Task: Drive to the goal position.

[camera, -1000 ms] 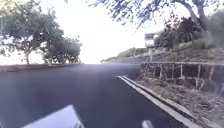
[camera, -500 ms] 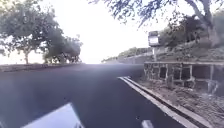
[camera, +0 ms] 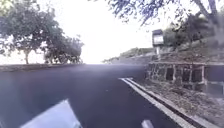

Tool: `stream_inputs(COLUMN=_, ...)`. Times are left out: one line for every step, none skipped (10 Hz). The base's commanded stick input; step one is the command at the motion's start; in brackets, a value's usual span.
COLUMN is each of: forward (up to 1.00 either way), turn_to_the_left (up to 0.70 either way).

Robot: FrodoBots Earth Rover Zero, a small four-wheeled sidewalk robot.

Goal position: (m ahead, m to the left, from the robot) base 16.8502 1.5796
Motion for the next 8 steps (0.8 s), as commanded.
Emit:
stream_inputs(forward=0.70, turn_to_the_left=0.00)
stream_inputs(forward=0.70, turn_to_the_left=0.00)
stream_inputs(forward=0.70, turn_to_the_left=0.00)
stream_inputs(forward=0.70, turn_to_the_left=0.00)
stream_inputs(forward=0.70, turn_to_the_left=0.00)
stream_inputs(forward=0.70, turn_to_the_left=0.00)
stream_inputs(forward=0.70, turn_to_the_left=0.00)
stream_inputs(forward=0.70, turn_to_the_left=0.00)
